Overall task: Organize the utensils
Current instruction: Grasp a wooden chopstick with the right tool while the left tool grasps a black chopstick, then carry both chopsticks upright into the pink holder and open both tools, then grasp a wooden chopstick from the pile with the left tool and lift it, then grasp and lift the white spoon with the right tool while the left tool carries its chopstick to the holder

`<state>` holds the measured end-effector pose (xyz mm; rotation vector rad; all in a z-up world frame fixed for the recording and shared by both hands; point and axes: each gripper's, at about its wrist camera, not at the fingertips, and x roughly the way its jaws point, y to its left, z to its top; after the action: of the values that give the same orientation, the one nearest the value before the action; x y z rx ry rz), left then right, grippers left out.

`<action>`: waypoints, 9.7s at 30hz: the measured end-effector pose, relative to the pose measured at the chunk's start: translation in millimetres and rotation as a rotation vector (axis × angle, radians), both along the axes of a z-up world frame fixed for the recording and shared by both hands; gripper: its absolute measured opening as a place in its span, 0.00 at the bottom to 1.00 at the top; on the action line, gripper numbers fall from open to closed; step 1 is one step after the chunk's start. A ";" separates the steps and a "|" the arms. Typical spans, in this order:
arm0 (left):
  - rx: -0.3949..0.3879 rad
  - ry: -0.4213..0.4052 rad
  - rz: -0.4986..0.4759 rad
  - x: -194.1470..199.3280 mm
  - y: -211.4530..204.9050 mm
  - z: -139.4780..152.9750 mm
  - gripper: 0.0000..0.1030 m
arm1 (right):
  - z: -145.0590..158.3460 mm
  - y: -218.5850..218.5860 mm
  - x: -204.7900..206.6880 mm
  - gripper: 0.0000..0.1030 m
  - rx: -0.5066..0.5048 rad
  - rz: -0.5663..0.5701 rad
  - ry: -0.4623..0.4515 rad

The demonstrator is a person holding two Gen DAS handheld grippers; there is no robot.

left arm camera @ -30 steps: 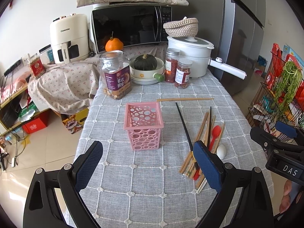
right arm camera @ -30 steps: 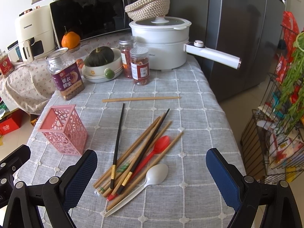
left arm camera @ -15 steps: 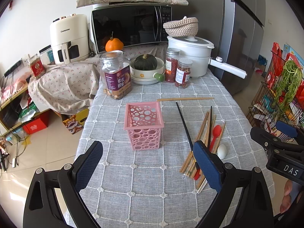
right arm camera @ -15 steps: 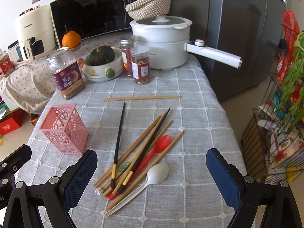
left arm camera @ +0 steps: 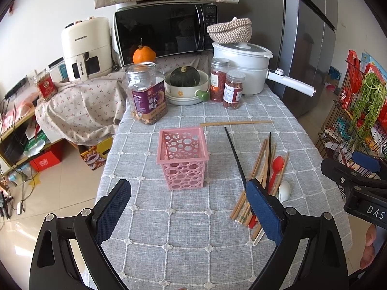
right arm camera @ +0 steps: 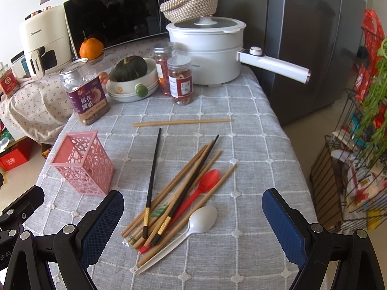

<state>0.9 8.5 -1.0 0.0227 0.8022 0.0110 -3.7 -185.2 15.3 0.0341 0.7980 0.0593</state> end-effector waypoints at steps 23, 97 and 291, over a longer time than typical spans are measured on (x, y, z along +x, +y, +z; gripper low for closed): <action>-0.014 0.351 -0.105 171.2 -121.3 -73.0 0.25 | -60.2 -103.2 75.8 0.68 0.218 -0.170 0.276; -0.257 -0.189 -0.178 21.8 31.8 71.8 0.05 | -43.5 -39.6 87.3 0.06 0.464 -0.094 0.188; -0.226 -0.082 -0.305 37.3 21.2 60.1 0.04 | -88.6 -30.7 80.9 0.38 0.217 -0.036 0.400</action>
<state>38.2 29.7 59.0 -0.0686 0.7076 -0.3648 77.2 -215.9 -73.2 0.2719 1.1877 0.1071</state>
